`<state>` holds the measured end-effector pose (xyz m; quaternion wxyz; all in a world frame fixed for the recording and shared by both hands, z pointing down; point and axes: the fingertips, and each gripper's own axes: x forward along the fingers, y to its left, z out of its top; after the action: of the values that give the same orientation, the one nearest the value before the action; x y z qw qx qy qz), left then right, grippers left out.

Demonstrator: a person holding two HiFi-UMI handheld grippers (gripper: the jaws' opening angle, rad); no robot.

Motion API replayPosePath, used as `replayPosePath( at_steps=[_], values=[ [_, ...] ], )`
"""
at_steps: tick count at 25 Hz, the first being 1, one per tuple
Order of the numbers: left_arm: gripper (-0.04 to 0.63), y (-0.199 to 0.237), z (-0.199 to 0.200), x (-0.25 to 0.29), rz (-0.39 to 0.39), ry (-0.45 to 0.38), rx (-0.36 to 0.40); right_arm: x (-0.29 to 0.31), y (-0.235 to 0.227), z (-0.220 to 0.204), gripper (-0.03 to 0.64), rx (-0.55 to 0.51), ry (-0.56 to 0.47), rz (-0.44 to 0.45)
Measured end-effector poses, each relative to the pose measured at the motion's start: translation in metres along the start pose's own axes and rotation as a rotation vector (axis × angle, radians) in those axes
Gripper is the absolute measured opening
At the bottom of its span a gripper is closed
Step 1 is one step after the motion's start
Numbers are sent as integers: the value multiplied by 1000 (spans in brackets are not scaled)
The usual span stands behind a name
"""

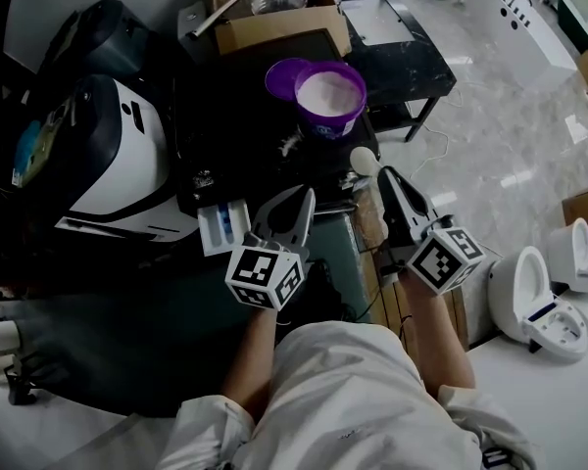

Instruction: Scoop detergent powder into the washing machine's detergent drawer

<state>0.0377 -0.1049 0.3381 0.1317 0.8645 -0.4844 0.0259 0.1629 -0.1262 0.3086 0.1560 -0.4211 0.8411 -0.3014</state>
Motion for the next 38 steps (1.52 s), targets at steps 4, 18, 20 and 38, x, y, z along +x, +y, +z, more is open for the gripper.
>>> replayPosePath(
  at_steps=[4,18,20,38],
  values=[
    [20,14,3,16,-6,1,-9,19,-9,1,11,-2,8,-16],
    [20,60,22,56,-58,-18,-23,80,-21,19,12,-77,3,-65],
    [20,63,23,59,-68,-16,-21,86,-22,20,12,-90,6,-74],
    [20,92,16,68,-97,34,-28,140,-37,10,14,-192,114,-148]
  ],
)
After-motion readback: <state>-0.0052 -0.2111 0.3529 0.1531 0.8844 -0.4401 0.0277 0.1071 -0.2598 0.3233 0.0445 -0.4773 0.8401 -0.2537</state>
